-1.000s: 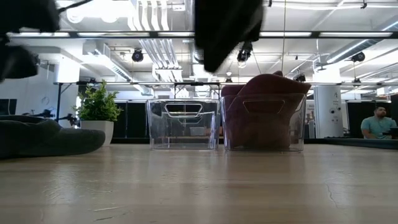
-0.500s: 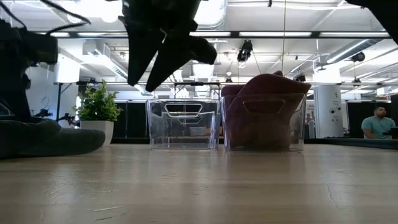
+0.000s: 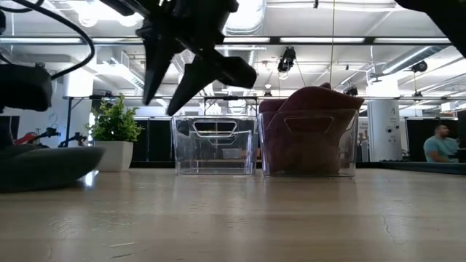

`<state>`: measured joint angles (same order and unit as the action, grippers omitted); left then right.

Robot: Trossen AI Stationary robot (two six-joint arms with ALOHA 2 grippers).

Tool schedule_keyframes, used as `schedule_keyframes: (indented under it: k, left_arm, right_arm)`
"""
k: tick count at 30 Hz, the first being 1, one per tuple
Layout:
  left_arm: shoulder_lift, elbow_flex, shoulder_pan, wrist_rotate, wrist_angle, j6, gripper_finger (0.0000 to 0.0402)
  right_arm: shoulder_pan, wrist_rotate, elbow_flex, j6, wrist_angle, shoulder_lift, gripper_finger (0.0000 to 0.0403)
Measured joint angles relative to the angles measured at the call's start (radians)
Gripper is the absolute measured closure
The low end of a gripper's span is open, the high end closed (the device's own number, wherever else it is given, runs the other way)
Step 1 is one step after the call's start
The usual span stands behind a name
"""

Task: Pick & Place hat
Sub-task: Put the left black cap into the left transparent bin

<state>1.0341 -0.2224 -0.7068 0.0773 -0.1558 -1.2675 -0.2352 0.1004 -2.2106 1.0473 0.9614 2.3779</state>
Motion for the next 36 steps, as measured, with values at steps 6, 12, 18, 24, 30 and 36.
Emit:
schedule_keyframes:
  k: [6,12,18,24,30,36]
  left_arm:
    - [0.056,-0.031,-0.059,-0.016,0.092,0.292,0.0191]
    - [0.147,-0.077,-0.062,-0.015,0.139,0.445,0.0191]
    - [0.237,-0.096,-0.070,-0.016,0.194,0.486,0.0191]
    - [0.290,-0.100,-0.070,-0.008,0.325,0.503,0.0191]
    - [0.310,-0.145,-0.071,0.046,0.336,0.586,0.0191]
    - [0.238,-0.225,-0.070,0.077,0.139,0.605,0.0191]
  right_arm:
    - [-0.018,-0.091,0.129,0.072,-0.272,0.006,0.0271]
    - [-0.015,-0.104,0.293,0.156,-0.564,0.008,0.0271]
    - [-0.021,-0.107,0.407,0.213,-0.842,0.008,0.0271]
    - [-0.021,-0.089,0.463,0.204,-0.987,0.006,0.0271]
    - [-0.021,-0.067,0.450,0.057,-1.002,0.006,0.0278]
    - [-0.027,-0.071,0.377,-0.232,-0.901,-0.019,0.0348]
